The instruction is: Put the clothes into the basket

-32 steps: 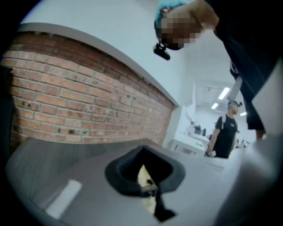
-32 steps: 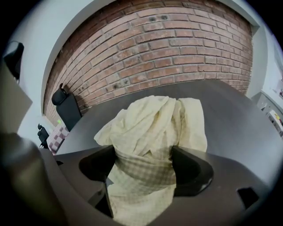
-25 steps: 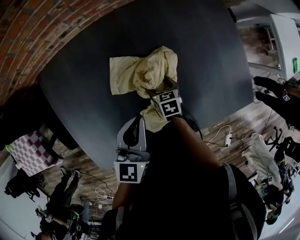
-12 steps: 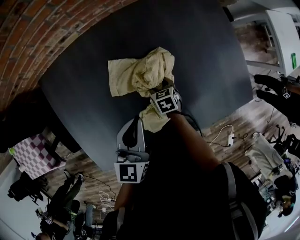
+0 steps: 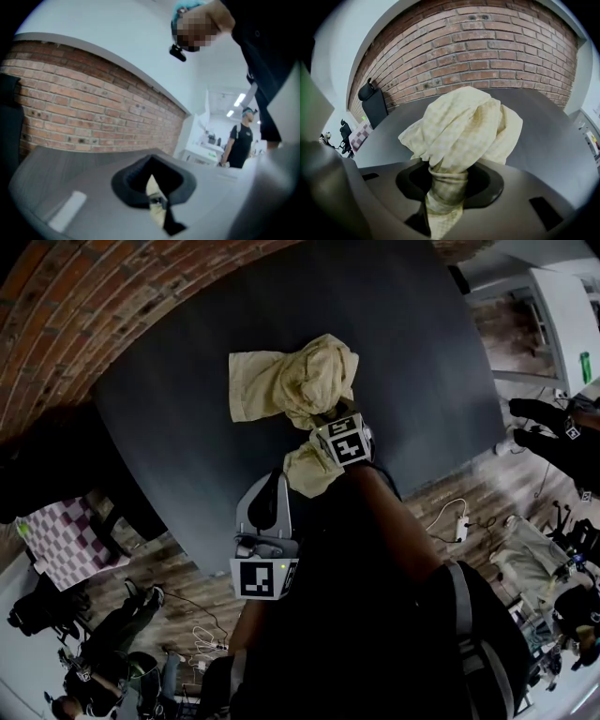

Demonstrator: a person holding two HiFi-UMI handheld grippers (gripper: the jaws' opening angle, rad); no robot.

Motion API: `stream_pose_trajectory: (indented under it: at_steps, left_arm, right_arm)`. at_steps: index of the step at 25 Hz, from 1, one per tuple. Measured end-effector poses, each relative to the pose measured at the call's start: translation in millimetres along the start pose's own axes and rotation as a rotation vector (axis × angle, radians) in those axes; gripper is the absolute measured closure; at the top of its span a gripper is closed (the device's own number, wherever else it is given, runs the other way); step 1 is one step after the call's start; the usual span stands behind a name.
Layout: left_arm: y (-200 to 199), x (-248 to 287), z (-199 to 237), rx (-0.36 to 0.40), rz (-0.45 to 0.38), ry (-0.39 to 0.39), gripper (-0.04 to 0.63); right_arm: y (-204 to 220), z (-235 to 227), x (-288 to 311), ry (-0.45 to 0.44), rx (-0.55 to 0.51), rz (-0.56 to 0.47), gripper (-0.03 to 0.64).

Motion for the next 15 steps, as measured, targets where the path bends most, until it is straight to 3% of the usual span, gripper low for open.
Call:
stream_pose_trajectory:
  at_steps: [10,15]
  left_arm:
    - [-18.0,-30.8,-15.6,0.000,-0.078,0.051,0.592]
    - [-11.9,-52.6,-17.5,0.020,-0.054,0.110,0.592]
  right_arm:
    - [-3.6,22.0,-83.7,-0.002,0.026,-0.104,0.457]
    - [-7.3,40.1,-124.6,0.025,-0.005,-0.165,0.457]
Point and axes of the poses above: the fingertips, and each gripper's own axes: x forward along the fingers, z to its left, y out of its underside, the point moved 5 cm from there along -x, backward along the fingers, and after that the axes turned 7 degrees about -z, right-handed, at the moved point
